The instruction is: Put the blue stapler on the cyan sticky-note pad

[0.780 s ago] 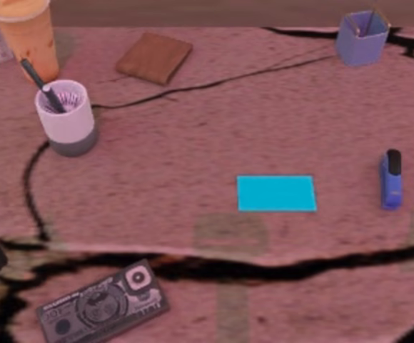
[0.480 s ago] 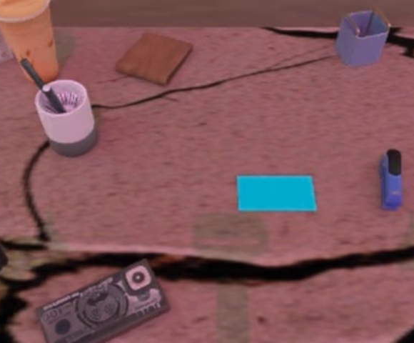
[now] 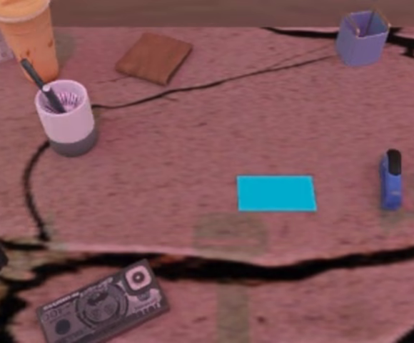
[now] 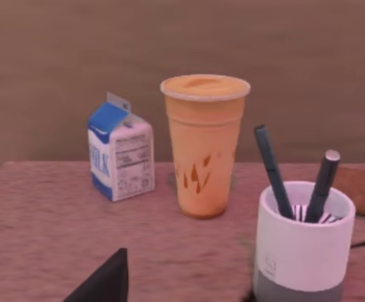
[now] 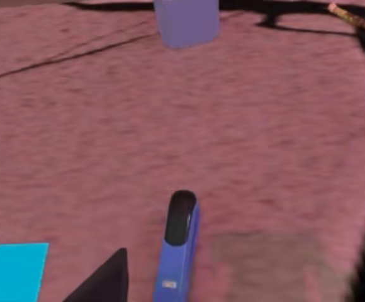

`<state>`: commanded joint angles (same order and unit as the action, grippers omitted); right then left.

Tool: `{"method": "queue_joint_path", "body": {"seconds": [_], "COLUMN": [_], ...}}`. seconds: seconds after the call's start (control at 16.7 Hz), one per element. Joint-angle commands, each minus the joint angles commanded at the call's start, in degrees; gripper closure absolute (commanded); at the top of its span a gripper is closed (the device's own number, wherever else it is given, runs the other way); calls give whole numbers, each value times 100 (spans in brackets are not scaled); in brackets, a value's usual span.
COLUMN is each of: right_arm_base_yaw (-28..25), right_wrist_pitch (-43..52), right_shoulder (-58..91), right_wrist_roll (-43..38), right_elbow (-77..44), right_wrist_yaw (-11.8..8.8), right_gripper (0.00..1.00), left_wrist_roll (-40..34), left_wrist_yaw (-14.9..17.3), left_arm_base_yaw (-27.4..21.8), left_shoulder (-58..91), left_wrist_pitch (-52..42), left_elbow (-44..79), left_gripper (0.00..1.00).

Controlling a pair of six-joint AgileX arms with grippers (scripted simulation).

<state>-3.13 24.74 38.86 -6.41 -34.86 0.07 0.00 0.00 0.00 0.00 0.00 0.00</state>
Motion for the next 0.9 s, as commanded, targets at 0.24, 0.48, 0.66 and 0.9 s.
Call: {"method": "queue_joint_path", "body": {"seconds": [0.24, 0.48, 0.66, 0.9], "right_arm_base_yaw": [-181, -364, -484, -596], "right_wrist_pitch": [1471, 2850, 3698, 4462], "right_shoulder": [2612, 4989, 6360, 7628], "right_wrist_roll": [-340, -665, -880, -1088], "right_elbow": [-2002, -3866, -5051, -6264], "right_wrist_yaw": [23, 34, 26, 2], "right_gripper": [0, 0, 0, 0], "left_wrist_roll": [0, 0, 0, 0], "left_wrist_yaw": [0, 0, 0, 0], "left_arm_base_yaw": [0, 0, 0, 0], "left_shoulder": [0, 0, 0, 0], "left_wrist_pitch": [0, 0, 0, 0], "left_elbow": [0, 0, 0, 0], "left_gripper": [0, 0, 0, 0]}}
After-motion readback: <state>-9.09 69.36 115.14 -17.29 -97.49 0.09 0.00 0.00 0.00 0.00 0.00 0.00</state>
